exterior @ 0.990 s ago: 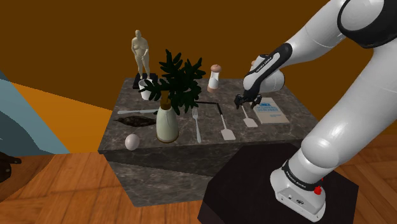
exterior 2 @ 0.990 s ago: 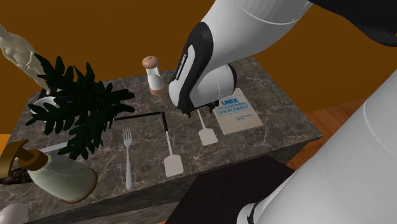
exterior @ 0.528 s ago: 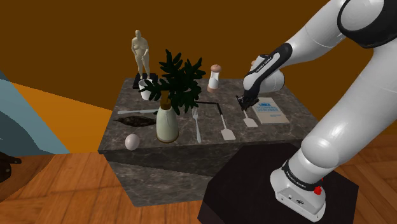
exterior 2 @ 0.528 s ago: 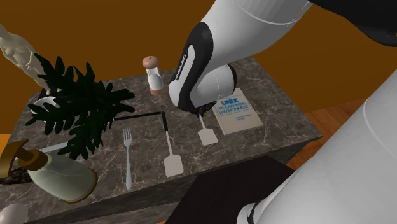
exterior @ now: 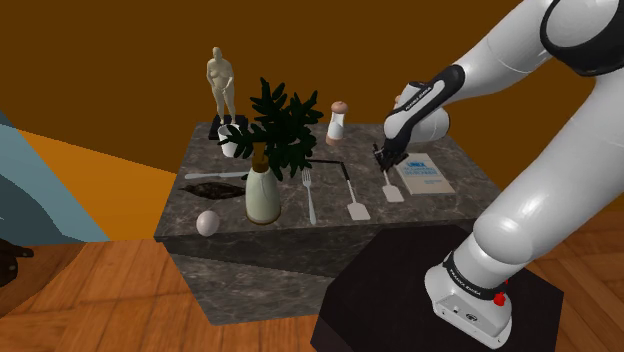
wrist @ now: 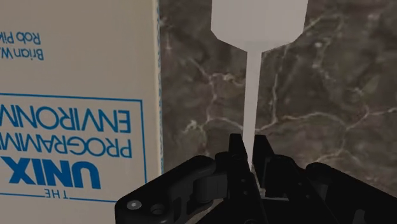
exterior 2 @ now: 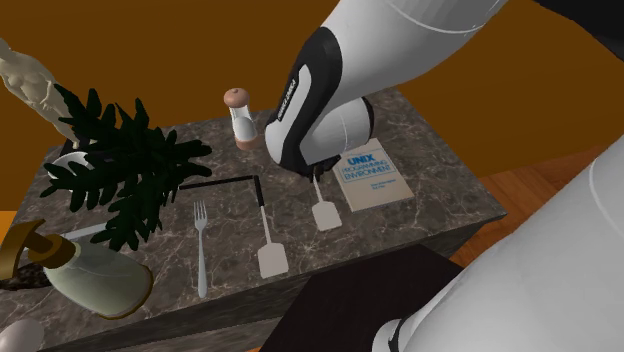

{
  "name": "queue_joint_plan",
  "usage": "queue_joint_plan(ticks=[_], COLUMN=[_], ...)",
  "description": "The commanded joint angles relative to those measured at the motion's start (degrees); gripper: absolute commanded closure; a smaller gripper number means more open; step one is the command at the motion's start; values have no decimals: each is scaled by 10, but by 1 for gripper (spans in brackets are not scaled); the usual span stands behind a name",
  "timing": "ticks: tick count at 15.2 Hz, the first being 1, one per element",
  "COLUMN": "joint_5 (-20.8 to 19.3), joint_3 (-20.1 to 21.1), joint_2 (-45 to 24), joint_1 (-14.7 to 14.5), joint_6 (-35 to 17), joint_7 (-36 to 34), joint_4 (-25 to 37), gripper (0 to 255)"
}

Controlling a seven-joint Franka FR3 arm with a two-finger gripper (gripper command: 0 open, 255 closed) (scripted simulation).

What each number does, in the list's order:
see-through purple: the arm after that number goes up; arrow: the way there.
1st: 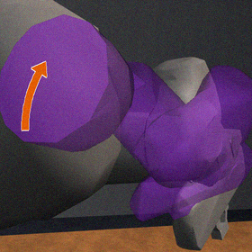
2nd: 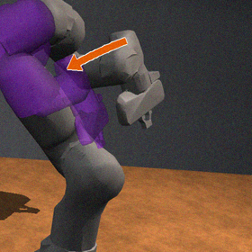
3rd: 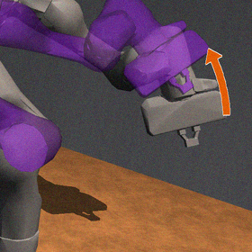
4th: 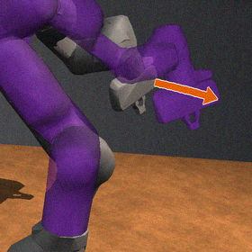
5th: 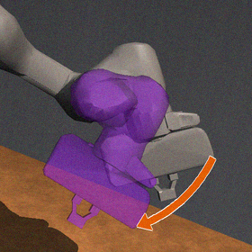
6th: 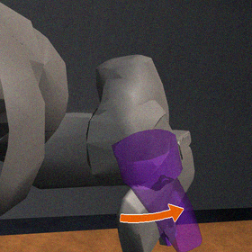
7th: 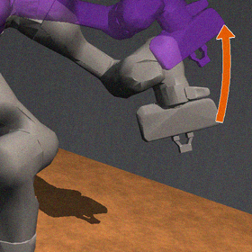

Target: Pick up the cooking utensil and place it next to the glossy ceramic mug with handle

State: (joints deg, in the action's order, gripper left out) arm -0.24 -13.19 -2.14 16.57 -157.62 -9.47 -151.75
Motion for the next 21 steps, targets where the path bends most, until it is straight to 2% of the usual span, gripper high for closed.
queue_joint_plan(ticks=[1,10,21], joint_5=[-9,-37,-52], joint_3=[-2,-1,6], joint_2=[16,90,164], joint_1=[0,4,9], joint_6=[17,100,201], joint_7=[-6,-26,-37], joint_4=[1,11,40], gripper=[255,255,255])
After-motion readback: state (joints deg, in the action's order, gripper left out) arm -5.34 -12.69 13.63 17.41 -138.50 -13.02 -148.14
